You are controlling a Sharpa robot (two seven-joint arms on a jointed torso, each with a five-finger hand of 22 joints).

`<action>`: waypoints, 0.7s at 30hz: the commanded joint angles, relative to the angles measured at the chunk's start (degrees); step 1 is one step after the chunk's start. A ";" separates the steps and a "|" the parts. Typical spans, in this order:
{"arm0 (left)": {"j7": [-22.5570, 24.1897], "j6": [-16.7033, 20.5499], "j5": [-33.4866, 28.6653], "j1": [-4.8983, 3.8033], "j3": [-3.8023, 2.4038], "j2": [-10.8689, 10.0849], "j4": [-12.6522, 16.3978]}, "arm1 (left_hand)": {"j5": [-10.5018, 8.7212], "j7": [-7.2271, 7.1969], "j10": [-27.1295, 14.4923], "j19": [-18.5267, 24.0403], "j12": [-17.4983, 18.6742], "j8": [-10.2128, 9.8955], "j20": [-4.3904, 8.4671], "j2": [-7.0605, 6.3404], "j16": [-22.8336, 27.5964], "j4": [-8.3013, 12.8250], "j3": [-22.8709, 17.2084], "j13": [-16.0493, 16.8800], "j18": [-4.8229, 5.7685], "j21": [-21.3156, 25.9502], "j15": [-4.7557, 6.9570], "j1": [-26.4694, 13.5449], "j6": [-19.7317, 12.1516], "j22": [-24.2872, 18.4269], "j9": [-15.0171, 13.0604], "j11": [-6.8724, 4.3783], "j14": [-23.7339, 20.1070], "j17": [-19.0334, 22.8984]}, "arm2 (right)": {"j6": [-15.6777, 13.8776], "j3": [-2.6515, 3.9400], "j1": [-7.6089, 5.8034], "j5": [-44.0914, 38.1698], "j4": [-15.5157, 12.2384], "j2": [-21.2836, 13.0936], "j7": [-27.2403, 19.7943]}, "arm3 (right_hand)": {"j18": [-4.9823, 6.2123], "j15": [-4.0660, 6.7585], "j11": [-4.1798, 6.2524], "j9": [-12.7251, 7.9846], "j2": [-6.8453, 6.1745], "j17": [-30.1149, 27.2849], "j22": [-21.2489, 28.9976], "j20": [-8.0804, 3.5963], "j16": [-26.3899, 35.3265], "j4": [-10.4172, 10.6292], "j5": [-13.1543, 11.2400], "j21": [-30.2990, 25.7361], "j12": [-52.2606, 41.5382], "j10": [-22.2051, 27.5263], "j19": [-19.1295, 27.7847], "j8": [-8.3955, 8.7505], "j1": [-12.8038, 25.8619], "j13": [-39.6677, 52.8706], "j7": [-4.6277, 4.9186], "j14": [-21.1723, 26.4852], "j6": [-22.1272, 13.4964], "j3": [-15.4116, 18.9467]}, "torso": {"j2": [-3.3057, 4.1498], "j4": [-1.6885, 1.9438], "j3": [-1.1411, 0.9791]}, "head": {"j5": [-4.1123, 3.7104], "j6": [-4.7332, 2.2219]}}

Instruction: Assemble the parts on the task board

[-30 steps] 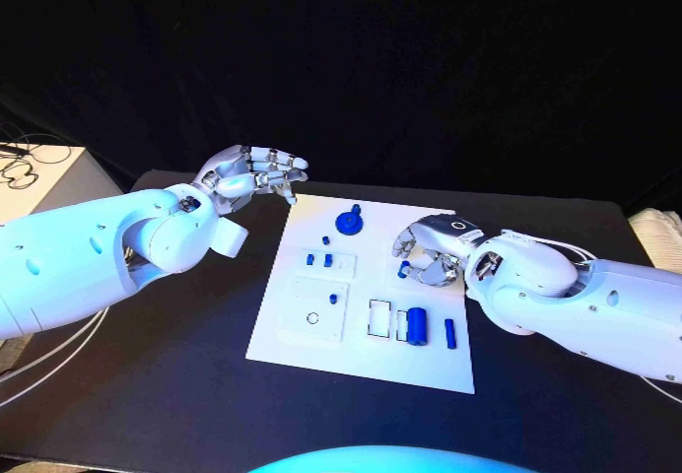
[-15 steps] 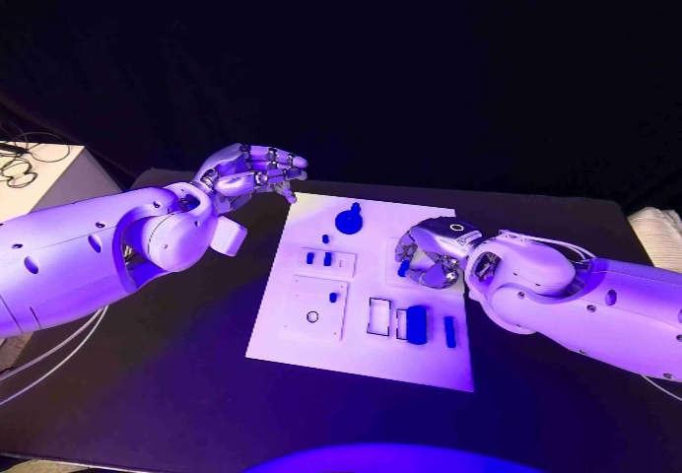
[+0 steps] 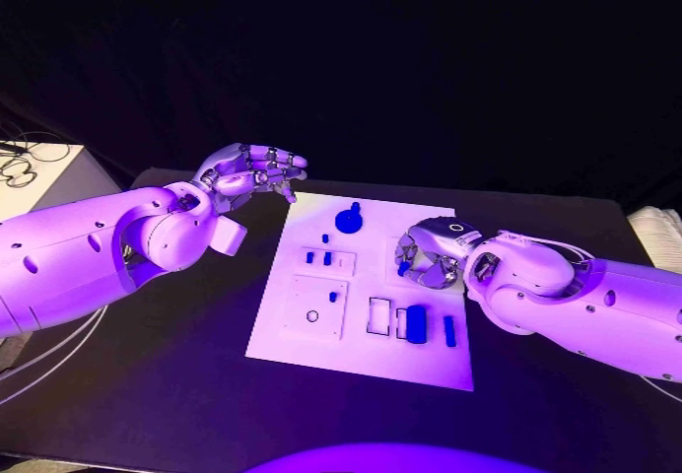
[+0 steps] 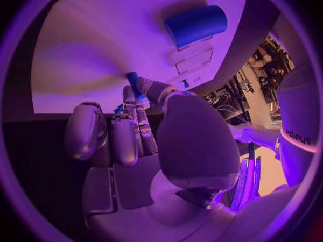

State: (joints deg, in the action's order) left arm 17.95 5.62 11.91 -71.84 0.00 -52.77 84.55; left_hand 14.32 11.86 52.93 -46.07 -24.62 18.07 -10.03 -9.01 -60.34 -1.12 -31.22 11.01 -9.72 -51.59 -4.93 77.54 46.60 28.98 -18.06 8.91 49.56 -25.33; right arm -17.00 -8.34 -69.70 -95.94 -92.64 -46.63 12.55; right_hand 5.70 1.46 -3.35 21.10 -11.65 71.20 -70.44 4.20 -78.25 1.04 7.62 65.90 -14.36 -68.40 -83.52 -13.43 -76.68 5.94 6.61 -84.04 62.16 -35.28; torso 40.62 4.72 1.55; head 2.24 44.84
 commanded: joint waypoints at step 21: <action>0.09 -1.07 -0.30 -0.02 -0.03 0.12 -0.06 | 0.18 0.82 -0.41 -0.07 -0.24 0.43 -0.36 0.07 0.16 -0.33 -0.04 -0.11 -0.76 0.44 -0.15 -0.53 -0.42 -0.16 0.07 -0.06 -0.33 0.10 | -7.78 0.22 -0.23 14.91 -2.69 -1.65 2.95 | -0.66 1.05 1.38 2.67 2.59 0.62 -0.88 -1.00 -0.64 -0.75 0.77 0.99 -0.04 -3.32 -0.57 -1.94 -0.57 1.41 -0.55 -2.37 0.95 -0.97 | -0.16 -0.07 0.07 | -0.25 0.01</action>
State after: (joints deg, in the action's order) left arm 17.78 5.53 11.90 -71.84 0.00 -52.74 84.47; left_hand 14.32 11.86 52.93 -46.07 -24.62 18.31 -10.03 -9.01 -60.34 -1.12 -31.23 10.95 -9.72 -51.36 -4.93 77.54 46.60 28.87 -18.06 8.91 49.56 -25.28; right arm -23.19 -8.18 -69.81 -84.82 -94.75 -48.08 14.78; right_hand 5.70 2.28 -1.95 20.92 -9.49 71.75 -71.27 3.60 -78.70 0.22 8.21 66.50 -14.40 -71.46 -84.12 -13.88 -77.23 7.31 6.17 -84.03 62.64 -35.92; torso 40.53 4.70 1.60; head 2.00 44.91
